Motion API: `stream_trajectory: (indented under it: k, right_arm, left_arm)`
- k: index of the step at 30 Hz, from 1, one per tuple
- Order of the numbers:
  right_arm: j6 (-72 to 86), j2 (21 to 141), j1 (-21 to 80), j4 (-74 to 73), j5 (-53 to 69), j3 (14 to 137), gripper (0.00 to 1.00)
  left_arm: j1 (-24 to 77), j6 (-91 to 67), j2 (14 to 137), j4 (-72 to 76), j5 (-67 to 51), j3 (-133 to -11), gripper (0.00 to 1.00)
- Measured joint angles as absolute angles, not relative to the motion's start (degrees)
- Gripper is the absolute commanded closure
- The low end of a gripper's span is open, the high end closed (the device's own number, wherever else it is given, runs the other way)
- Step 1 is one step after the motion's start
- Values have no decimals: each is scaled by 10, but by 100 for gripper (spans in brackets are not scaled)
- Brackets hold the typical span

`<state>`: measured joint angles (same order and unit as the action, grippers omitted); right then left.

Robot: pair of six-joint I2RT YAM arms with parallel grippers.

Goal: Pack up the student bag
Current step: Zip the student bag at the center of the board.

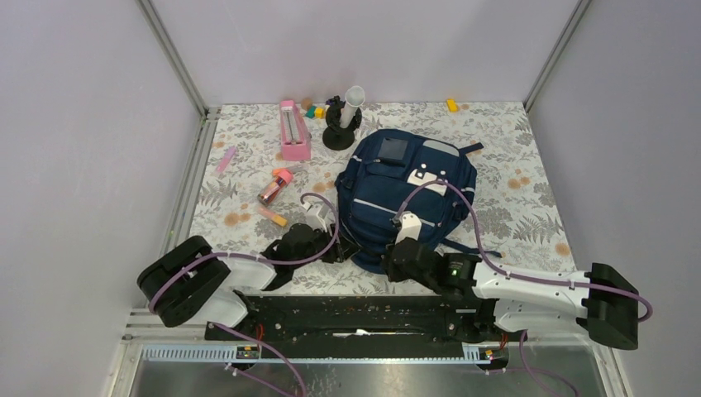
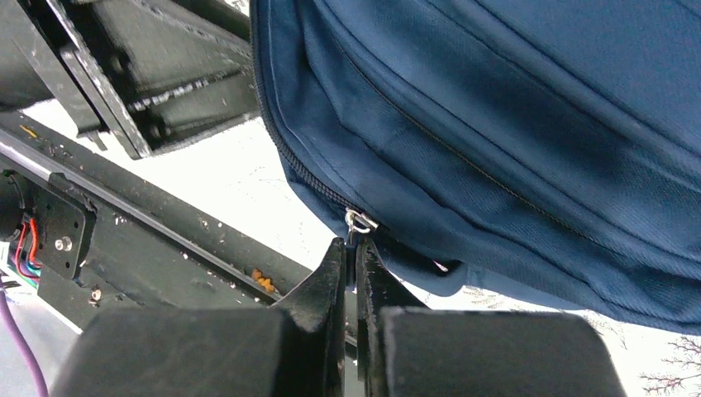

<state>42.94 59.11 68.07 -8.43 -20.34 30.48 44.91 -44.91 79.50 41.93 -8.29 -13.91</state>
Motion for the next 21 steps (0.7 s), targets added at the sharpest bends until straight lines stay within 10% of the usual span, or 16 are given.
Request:
stream_trajectory:
  k: [10, 18, 21]
  right_arm:
    - [432, 660, 684, -74, -199, 345, 100]
    - [432, 668, 684, -63, -200, 351, 100]
    - [434, 668, 684, -63, -201, 351, 100]
  left_arm:
    - [520, -466, 803, 470, -40, -139, 52]
    - [535, -455, 674, 419, -21, -124, 8]
    - [536, -440, 578, 359, 12, -123, 6]
